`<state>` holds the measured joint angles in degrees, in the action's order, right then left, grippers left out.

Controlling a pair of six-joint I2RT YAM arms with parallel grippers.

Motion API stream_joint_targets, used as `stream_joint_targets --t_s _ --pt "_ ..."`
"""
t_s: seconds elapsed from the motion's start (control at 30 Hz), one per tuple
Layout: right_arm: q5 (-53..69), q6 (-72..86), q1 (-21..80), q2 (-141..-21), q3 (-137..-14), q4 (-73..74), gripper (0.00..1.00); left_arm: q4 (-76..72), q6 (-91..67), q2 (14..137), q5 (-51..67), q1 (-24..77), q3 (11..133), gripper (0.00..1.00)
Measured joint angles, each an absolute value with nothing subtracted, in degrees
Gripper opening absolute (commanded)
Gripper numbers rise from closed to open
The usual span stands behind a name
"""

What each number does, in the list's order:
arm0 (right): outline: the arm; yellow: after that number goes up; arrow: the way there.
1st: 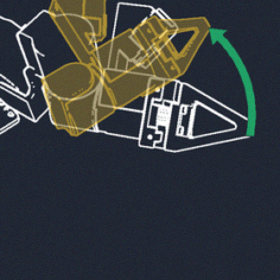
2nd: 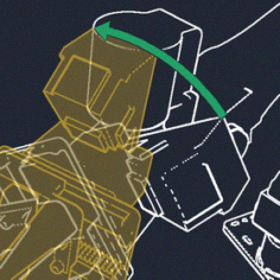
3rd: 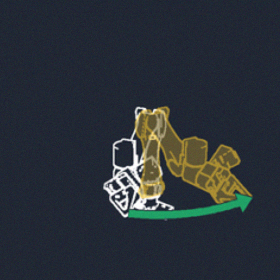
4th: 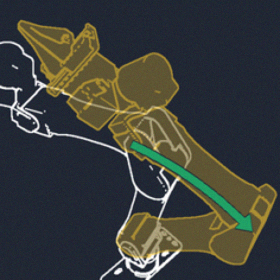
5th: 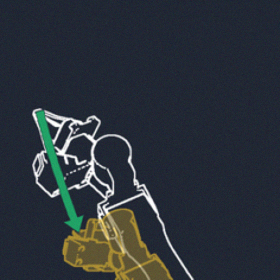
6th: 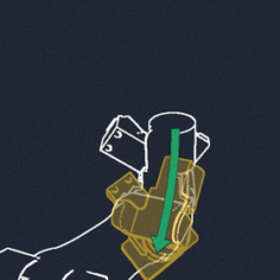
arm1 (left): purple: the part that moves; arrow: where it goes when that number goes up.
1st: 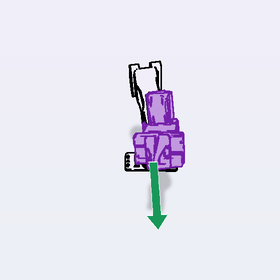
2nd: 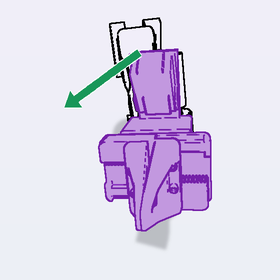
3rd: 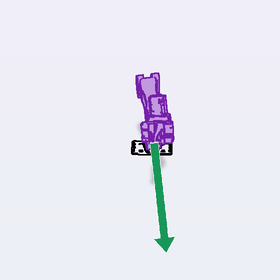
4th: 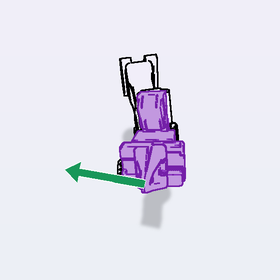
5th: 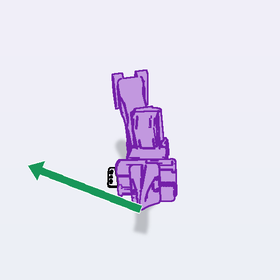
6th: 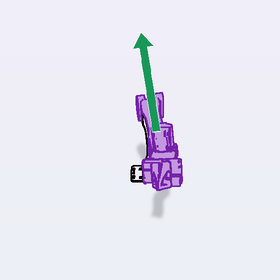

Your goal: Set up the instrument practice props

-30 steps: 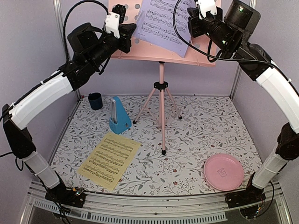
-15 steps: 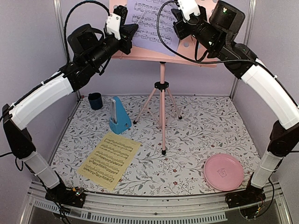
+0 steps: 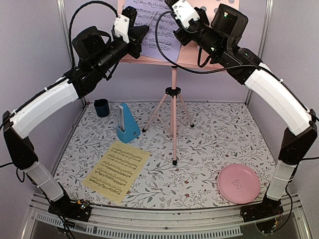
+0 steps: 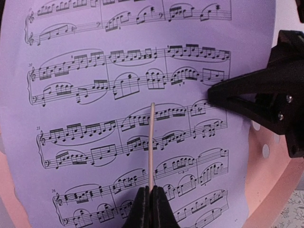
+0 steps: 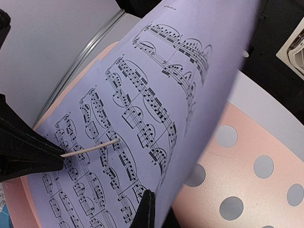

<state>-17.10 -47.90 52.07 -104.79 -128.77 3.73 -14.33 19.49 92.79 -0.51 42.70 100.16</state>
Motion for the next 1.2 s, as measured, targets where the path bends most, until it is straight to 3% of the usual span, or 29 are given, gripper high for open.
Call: stream_joint_targets --t_s 1.07,1.2 --pt "-7.55 -61.84 50.22 -107.02 -129.93 3.86 0.00 -15.68 19.55 92.47 -0.78 43.79 98.83 0.00" --pt "-7.05 -62.00 49.93 -107.11 -129.93 3.97 0.00 -15.59 19.55 92.44 -1.21 44.01 98.83 0.09"
